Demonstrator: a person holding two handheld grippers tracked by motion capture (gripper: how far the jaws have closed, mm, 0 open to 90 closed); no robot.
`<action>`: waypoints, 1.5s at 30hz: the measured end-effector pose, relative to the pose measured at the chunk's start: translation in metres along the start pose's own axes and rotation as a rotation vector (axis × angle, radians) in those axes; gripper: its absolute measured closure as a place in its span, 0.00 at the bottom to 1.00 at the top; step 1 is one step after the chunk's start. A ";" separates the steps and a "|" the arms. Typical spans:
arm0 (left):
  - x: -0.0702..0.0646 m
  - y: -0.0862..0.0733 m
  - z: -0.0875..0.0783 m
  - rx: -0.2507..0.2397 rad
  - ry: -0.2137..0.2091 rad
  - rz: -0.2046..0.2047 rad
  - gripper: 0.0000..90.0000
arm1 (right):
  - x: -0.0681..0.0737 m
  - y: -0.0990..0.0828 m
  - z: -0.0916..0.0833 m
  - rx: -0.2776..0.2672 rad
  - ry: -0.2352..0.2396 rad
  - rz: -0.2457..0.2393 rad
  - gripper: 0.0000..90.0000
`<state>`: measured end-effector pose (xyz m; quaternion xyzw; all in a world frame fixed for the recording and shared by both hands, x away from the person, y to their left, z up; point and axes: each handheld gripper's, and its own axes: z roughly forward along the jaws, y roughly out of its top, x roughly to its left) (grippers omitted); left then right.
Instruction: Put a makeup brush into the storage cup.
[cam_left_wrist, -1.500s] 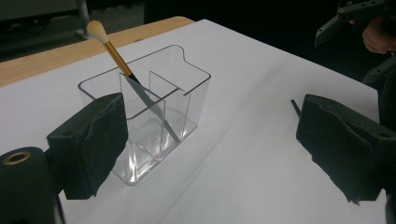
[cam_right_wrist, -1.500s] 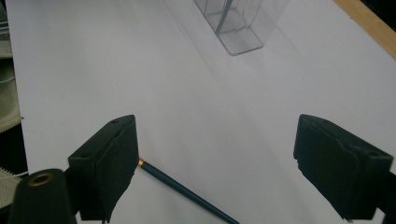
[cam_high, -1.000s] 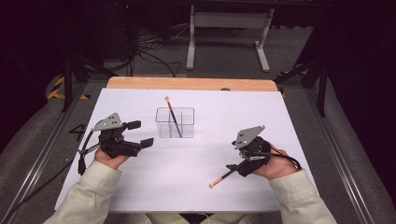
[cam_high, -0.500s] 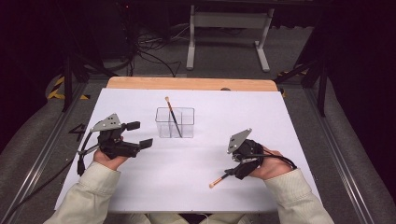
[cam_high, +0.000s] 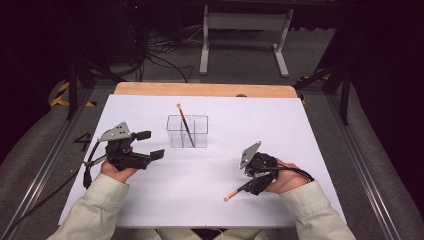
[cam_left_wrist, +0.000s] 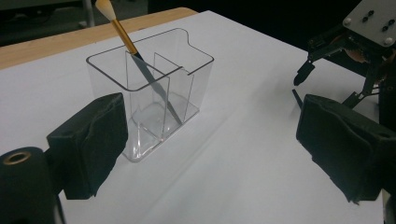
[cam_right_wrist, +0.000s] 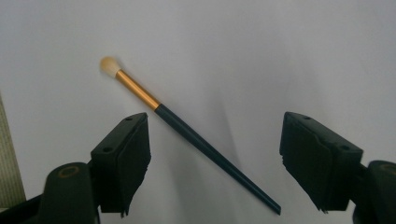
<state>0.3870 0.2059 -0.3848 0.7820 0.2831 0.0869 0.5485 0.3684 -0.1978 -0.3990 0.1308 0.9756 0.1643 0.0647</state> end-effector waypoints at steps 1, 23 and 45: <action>0.000 0.000 0.000 0.000 0.000 0.000 0.11 | 0.001 0.000 0.001 0.009 0.004 0.005 0.28; -0.002 0.001 0.000 0.001 -0.022 0.001 0.11 | -0.003 -0.004 0.017 0.083 0.038 -0.003 0.27; -0.004 0.001 0.002 0.002 -0.038 0.014 0.13 | -0.003 -0.004 0.025 0.131 0.062 -0.017 0.39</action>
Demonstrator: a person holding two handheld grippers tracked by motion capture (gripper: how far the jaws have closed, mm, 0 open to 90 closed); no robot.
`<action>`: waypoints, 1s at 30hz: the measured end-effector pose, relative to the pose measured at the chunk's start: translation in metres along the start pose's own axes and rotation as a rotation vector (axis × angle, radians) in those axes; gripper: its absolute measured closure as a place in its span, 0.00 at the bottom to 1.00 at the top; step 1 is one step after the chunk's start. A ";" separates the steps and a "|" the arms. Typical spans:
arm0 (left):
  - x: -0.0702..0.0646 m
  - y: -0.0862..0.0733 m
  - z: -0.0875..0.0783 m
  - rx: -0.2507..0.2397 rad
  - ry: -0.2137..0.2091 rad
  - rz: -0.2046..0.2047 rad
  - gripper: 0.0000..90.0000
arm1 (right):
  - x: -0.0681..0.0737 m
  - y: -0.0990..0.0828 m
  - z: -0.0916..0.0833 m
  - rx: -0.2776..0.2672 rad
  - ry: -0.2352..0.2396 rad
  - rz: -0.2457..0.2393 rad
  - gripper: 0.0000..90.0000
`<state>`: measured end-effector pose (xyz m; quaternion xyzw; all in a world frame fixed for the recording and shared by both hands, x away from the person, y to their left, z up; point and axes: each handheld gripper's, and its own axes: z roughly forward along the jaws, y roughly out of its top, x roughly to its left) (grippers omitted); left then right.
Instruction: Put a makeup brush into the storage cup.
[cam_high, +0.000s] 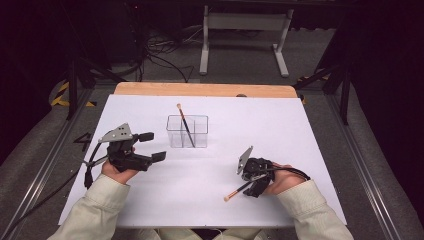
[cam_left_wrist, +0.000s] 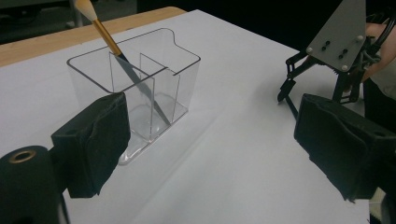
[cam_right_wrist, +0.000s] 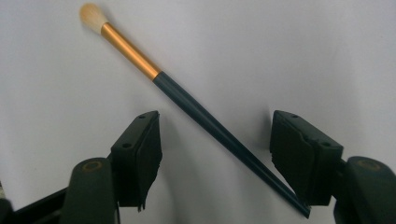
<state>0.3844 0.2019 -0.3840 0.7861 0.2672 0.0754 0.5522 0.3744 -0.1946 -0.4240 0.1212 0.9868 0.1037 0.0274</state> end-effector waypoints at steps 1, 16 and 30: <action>0.000 0.000 0.000 0.001 0.001 0.007 0.13 | 0.000 0.000 0.000 0.001 0.000 -0.001 0.40; -0.001 0.000 0.001 0.004 -0.009 0.000 0.13 | 0.008 0.001 -0.003 0.028 0.008 -0.048 0.66; -0.001 0.000 0.001 0.016 -0.013 -0.015 0.13 | 0.017 0.004 -0.003 0.049 0.034 -0.088 0.92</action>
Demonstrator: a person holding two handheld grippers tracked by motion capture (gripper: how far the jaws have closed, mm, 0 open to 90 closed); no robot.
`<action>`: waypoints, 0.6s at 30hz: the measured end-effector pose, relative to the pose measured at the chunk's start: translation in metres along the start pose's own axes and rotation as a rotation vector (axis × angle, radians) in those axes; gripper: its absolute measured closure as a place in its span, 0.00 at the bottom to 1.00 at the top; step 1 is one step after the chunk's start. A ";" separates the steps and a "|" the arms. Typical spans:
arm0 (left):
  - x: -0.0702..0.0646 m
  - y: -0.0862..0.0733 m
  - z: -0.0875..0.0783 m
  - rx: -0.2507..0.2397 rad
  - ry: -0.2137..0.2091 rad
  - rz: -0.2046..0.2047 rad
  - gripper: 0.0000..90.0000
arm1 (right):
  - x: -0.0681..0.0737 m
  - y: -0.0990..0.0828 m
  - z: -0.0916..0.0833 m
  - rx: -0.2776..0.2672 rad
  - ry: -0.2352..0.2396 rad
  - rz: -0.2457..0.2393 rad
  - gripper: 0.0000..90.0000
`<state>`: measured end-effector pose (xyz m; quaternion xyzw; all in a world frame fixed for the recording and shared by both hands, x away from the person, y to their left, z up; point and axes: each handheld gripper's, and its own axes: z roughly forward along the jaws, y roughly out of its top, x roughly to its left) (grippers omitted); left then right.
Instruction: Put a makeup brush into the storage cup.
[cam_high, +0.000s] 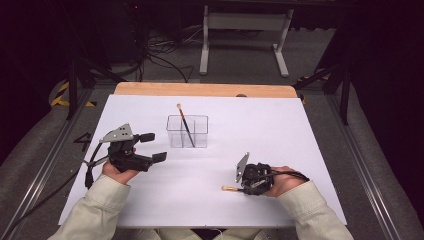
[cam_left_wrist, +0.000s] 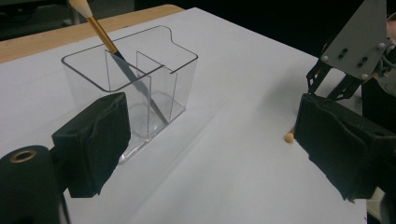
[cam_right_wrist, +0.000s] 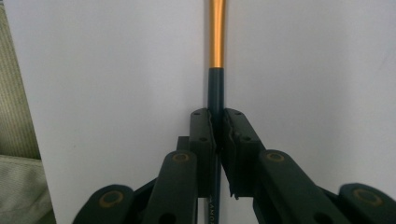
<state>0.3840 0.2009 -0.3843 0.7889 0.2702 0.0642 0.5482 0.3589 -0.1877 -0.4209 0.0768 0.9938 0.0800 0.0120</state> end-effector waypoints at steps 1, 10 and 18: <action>0.000 0.000 0.000 0.000 0.000 0.000 0.14 | 0.000 0.000 0.000 0.000 0.000 0.000 0.92; -0.001 -0.001 -0.003 -0.026 0.026 0.004 0.04 | -0.002 0.000 -0.001 0.001 0.008 0.010 0.92; -0.001 -0.002 -0.002 -0.046 0.006 0.001 0.06 | -0.001 -0.004 -0.012 -0.066 -0.011 0.017 0.92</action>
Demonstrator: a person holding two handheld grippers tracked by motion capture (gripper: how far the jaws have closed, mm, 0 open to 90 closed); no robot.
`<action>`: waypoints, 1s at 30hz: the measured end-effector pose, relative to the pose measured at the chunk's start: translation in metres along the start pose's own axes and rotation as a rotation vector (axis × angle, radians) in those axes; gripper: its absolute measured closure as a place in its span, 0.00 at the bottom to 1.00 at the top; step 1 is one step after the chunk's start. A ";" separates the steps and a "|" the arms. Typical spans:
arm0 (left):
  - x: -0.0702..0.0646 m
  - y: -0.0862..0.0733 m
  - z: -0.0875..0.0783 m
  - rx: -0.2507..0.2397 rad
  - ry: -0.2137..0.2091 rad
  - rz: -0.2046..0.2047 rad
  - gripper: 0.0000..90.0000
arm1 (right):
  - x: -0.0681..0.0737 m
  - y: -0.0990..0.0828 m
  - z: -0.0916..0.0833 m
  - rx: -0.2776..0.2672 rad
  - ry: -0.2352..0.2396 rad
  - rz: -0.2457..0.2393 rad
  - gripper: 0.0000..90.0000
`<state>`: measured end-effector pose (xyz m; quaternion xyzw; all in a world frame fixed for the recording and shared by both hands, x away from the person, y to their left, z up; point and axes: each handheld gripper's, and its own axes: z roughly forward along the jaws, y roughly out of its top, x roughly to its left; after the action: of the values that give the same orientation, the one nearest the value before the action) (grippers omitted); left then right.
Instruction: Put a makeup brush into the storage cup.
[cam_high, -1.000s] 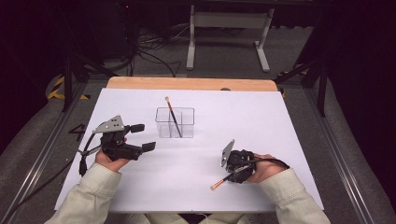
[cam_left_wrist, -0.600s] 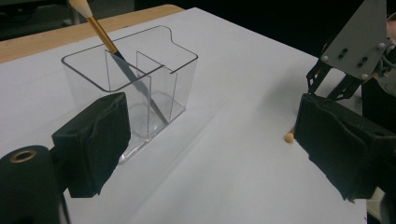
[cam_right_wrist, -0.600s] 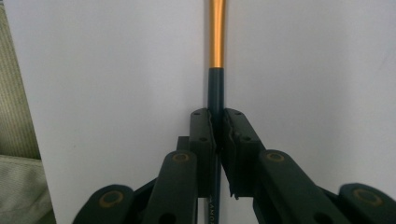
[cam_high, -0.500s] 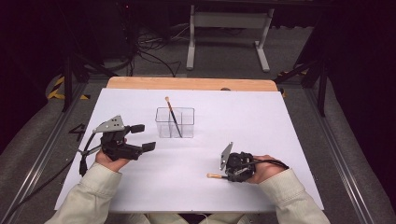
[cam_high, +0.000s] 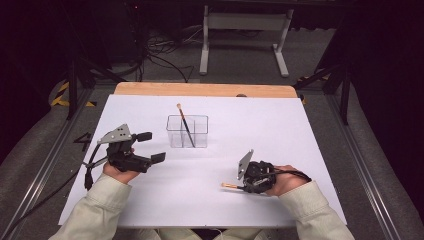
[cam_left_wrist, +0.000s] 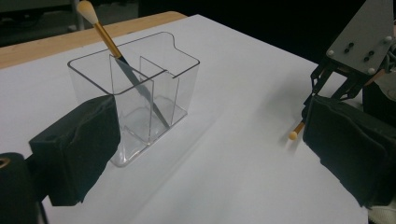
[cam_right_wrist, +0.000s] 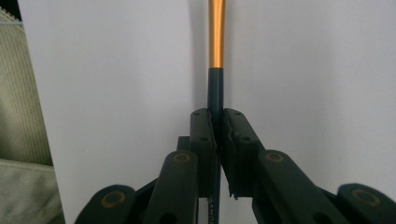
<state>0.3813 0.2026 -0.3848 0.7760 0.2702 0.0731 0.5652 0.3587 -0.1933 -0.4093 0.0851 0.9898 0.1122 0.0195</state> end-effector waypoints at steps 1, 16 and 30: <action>0.000 0.000 0.000 -0.006 0.002 0.001 0.06 | 0.000 -0.001 -0.003 -0.013 -0.006 0.009 0.92; -0.008 0.002 -0.006 -0.112 -0.024 0.036 0.09 | 0.000 -0.005 -0.029 -0.194 -0.101 0.053 0.92; -0.014 0.003 -0.002 -0.136 -0.051 0.065 0.07 | -0.004 -0.010 -0.042 -0.450 -0.133 0.097 0.92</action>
<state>0.3693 0.1968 -0.3785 0.7457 0.2248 0.0896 0.6208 0.3586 -0.2126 -0.3700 0.1333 0.9312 0.3248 0.0979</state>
